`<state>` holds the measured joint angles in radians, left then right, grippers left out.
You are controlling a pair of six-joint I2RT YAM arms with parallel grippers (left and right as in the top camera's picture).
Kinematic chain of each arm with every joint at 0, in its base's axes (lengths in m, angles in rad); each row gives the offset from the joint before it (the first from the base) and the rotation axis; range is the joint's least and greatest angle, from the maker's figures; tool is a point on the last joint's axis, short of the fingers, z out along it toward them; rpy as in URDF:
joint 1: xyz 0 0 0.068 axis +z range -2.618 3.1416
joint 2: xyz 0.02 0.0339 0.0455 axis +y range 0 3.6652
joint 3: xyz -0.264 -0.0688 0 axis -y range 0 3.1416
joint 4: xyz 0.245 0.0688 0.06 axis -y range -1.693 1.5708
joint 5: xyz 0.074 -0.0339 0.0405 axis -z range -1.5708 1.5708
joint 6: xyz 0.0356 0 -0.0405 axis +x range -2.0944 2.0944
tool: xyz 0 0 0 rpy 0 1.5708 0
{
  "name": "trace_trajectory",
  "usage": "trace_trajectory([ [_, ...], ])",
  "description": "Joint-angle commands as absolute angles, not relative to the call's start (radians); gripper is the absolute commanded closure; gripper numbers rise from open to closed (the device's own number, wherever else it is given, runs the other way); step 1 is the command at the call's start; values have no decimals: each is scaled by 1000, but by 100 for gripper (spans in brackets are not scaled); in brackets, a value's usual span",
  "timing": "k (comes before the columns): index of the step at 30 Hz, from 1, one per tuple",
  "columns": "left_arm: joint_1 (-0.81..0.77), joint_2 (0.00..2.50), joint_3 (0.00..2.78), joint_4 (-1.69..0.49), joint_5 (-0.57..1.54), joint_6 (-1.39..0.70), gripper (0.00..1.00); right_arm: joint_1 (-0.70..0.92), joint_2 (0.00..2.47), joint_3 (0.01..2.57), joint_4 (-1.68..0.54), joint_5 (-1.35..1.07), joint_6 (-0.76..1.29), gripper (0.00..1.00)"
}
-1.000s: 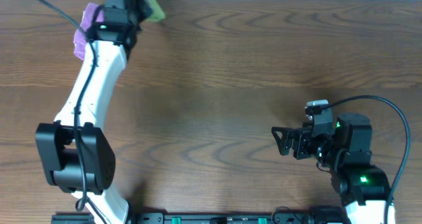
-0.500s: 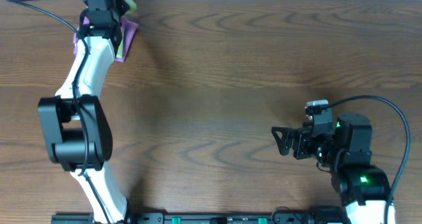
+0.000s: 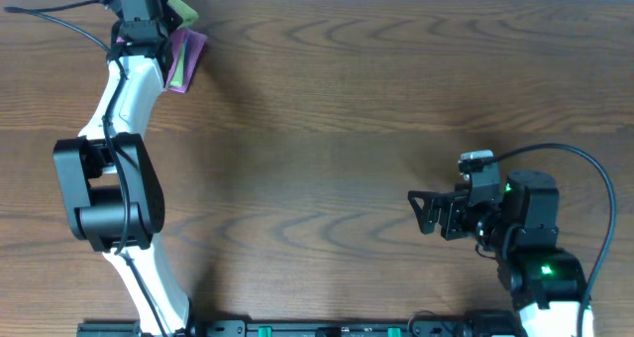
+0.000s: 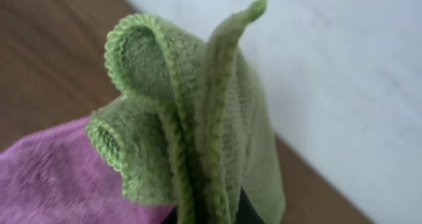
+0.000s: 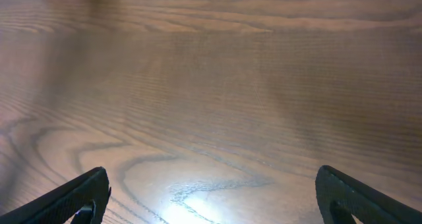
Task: Fold the cloth
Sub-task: 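Carry the green square with the left gripper onto the pink cloth stack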
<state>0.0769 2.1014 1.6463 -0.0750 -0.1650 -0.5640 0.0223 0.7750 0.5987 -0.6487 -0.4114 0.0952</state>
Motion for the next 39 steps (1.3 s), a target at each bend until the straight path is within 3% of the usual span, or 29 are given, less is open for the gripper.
trace_trajectory([
  [1, 80, 2098, 1661, -129, -188, -554, 94, 11, 772, 594, -647, -415, 100, 1],
  [12, 80, 2099, 1660, -326, -282, -553, 92, 11, 772, 594, -647, -415, 100, 1],
  [19, 80, 2099, 1660, -340, -296, -553, 72, 11, 772, 594, -647, -415, 100, 1],
  [22, 80, 2099, 1660, -340, -296, -552, 53, 11, 772, 594, -647, -415, 100, 1],
  [25, 80, 2099, 1660, -340, -299, -528, 44, 11, 772, 594, -647, -415, 100, 1],
  [39, 80, 2098, 1660, -354, -385, -414, 34, 11, 772, 594, -647, -415, 100, 1],
])
